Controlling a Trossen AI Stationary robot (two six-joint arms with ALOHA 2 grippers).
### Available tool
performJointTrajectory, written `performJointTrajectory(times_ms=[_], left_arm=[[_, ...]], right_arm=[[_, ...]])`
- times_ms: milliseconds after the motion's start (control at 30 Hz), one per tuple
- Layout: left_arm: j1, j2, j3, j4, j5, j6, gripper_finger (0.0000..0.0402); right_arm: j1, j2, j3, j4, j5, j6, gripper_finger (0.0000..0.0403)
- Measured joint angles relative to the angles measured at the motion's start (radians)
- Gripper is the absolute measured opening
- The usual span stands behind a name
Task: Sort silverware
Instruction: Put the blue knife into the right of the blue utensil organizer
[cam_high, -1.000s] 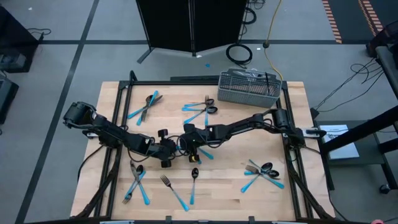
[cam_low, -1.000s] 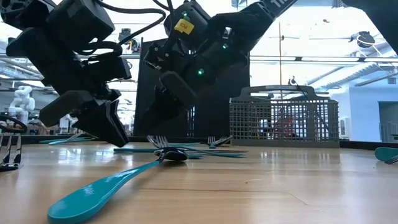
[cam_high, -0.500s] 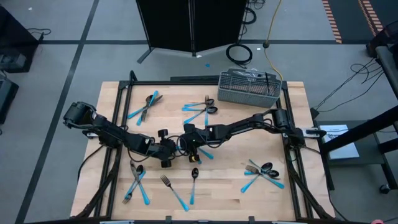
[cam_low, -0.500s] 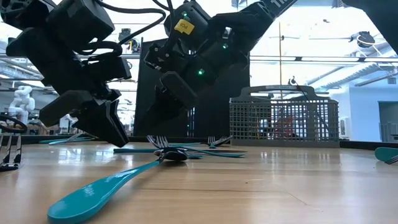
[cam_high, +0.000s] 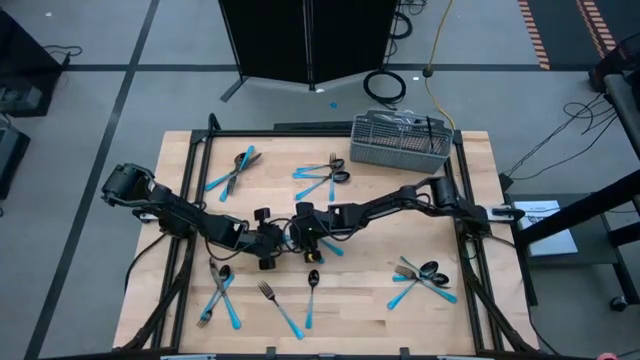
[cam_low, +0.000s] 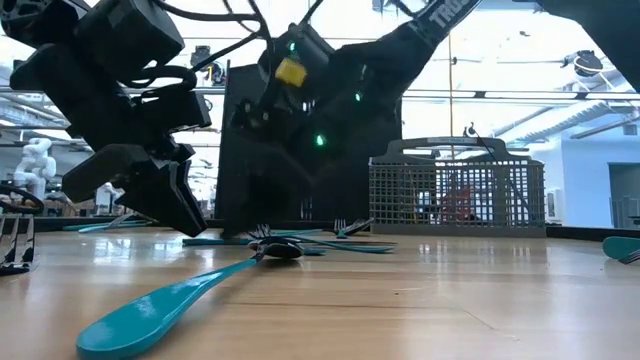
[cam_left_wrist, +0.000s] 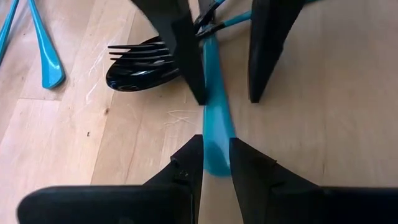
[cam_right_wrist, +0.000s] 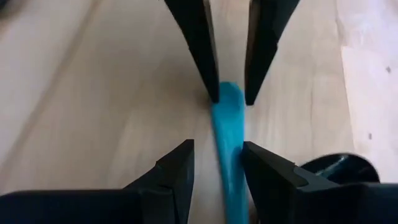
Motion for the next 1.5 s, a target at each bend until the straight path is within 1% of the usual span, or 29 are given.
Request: performJointTrajectory(times_ms=[100,167,233,367,600,767,933,1000,1100,1200,1300,1400,1500], left_arm=[[0.000,-0.016,0.000,0.010,0.006,-0.005,0.0075],[0.000,-0.027,0.001,0.035,0.007,-0.033,0.0075],[0.003,-0.040,0.000,0.022,0.011,-0.054,0.0075],[0.011,-0.038,0.000,0.008,0.056,-0.101,0.0075],[0.038,-0.018,0.001,0.007,0.115,-0.163,0.0075],[0.054,0.008,0.001,0.019,0.116,-0.175,0.0077],[0.058,0.048,0.004,0.066,0.112,-0.184,0.0098],[0.058,0.049,0.004,0.071,0.112,-0.166,0.0105],[0.056,0.030,0.001,0.067,0.116,-0.146,0.0107],[0.044,-0.014,-0.003,0.059,0.119,-0.106,0.0107],[0.036,-0.080,-0.003,0.062,0.094,-0.078,0.0107],[0.034,-0.146,-0.002,0.064,0.060,-0.049,0.0107],[0.034,-0.206,-0.002,0.064,0.054,-0.023,0.0107]], right_arm=[[0.000,0.006,0.002,0.005,-0.002,0.005,0.0132],[0.000,0.007,0.002,0.005,-0.003,0.006,0.0132],[0.000,0.007,0.002,0.006,-0.002,0.007,0.0132],[0.000,0.010,0.001,0.008,-0.004,0.012,0.0132],[0.000,0.010,0.001,0.011,-0.003,0.012,0.0132],[0.000,0.010,0.001,0.010,-0.002,0.027,0.0132],[0.000,0.010,0.001,0.005,-0.002,0.051,0.0129],[0.000,0.010,0.001,-0.005,-0.002,0.074,0.0120],[0.000,0.010,0.003,-0.040,0.000,0.104,0.0090],[0.000,0.008,0.005,-0.074,0.000,0.126,0.0051],[0.000,0.006,0.006,-0.096,0.000,0.133,0.0020],[0.006,0.005,0.005,-0.098,0.004,0.132,0.0008],[0.011,0.006,0.004,-0.086,0.005,0.131,0.0013]])
